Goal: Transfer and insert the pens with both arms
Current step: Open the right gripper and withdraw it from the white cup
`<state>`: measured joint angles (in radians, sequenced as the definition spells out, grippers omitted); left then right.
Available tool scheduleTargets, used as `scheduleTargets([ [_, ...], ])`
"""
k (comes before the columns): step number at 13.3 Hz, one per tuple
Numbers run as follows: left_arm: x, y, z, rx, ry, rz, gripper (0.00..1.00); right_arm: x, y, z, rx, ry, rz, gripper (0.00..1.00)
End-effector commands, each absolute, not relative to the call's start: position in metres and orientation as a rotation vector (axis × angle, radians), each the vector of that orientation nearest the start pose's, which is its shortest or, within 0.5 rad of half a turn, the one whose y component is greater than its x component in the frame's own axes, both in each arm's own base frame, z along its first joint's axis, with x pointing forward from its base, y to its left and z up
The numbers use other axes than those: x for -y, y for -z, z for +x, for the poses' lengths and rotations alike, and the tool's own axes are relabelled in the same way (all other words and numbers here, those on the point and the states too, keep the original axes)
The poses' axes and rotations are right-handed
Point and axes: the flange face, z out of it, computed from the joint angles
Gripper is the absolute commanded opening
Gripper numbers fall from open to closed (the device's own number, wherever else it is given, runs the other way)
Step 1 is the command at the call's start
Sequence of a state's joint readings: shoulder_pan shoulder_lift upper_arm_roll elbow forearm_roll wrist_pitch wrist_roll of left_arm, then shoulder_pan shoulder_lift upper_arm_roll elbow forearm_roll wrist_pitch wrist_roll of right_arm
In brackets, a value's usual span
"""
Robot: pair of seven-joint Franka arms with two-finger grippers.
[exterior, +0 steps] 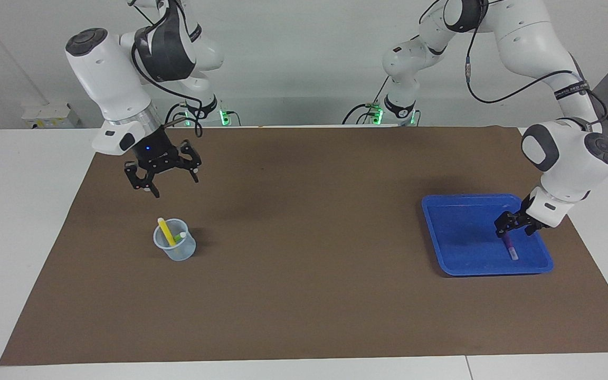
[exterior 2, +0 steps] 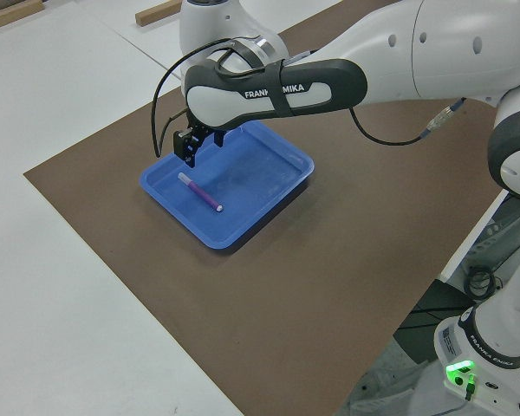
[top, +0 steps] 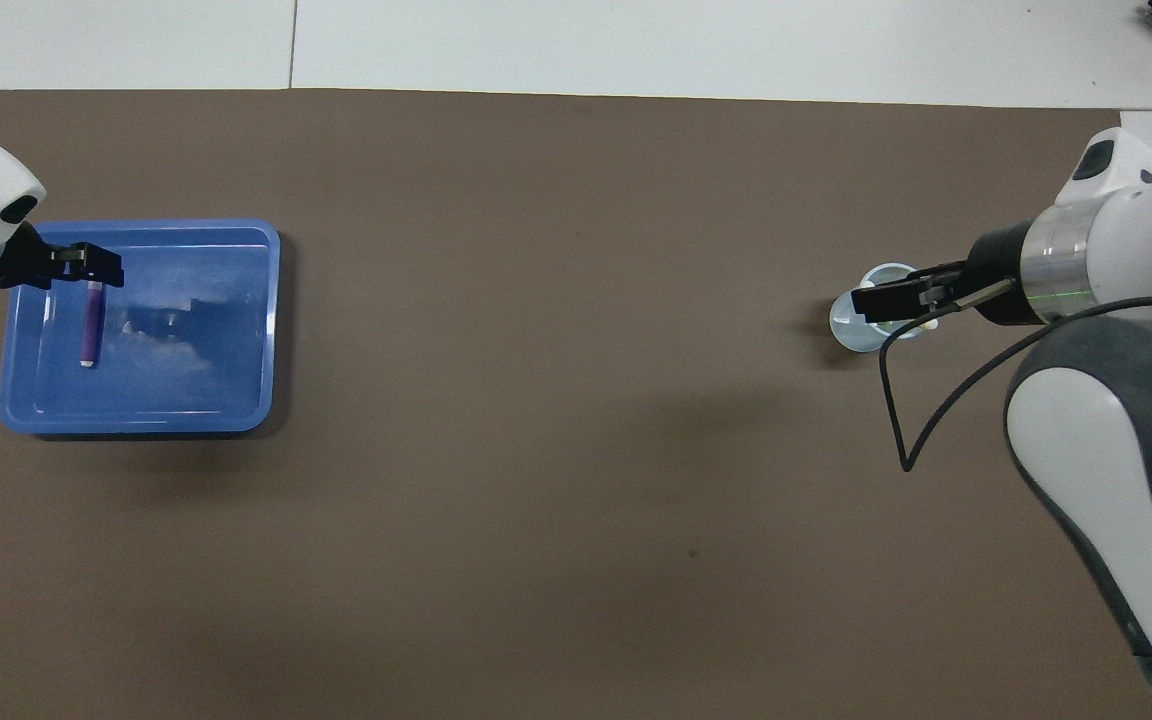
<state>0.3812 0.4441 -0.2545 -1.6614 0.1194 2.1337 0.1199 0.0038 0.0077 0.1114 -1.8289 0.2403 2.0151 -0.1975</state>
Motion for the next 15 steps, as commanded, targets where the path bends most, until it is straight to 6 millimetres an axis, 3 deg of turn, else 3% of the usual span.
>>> scheduleTargets([
  [1, -0.116, -0.356, 0.679, -0.072, 0.098, -3.131, 0.89, -0.102, -0.548, 0.571, 0.113, 0.225, -2.820, 1.00],
  [3, -0.117, -0.352, 0.680, -0.127, 0.100, -3.124, 0.88, -0.123, -0.552, 0.568, -0.031, 0.192, -2.783, 1.00],
  [6, -0.136, -0.341, 0.678, -0.178, 0.106, -3.095, 0.86, -0.134, -0.554, 0.566, -0.216, 0.137, -2.688, 1.00],
  [9, -0.137, -0.336, 0.680, -0.188, 0.121, -3.096, 0.85, -0.155, -0.556, 0.561, -0.355, 0.080, -2.633, 1.00],
  [11, -0.154, -0.305, 0.679, -0.202, 0.076, -3.110, 0.85, -0.169, -0.557, 0.557, -0.424, 0.048, -2.615, 1.00],
  [12, -0.156, -0.299, 0.679, -0.207, 0.051, -3.120, 0.85, -0.179, -0.558, 0.554, -0.446, 0.032, -2.609, 1.00],
  [15, -0.150, -0.312, 0.678, -0.172, -0.079, -3.176, 0.86, -0.202, -0.562, 0.546, -0.591, -0.028, -2.552, 1.00],
])
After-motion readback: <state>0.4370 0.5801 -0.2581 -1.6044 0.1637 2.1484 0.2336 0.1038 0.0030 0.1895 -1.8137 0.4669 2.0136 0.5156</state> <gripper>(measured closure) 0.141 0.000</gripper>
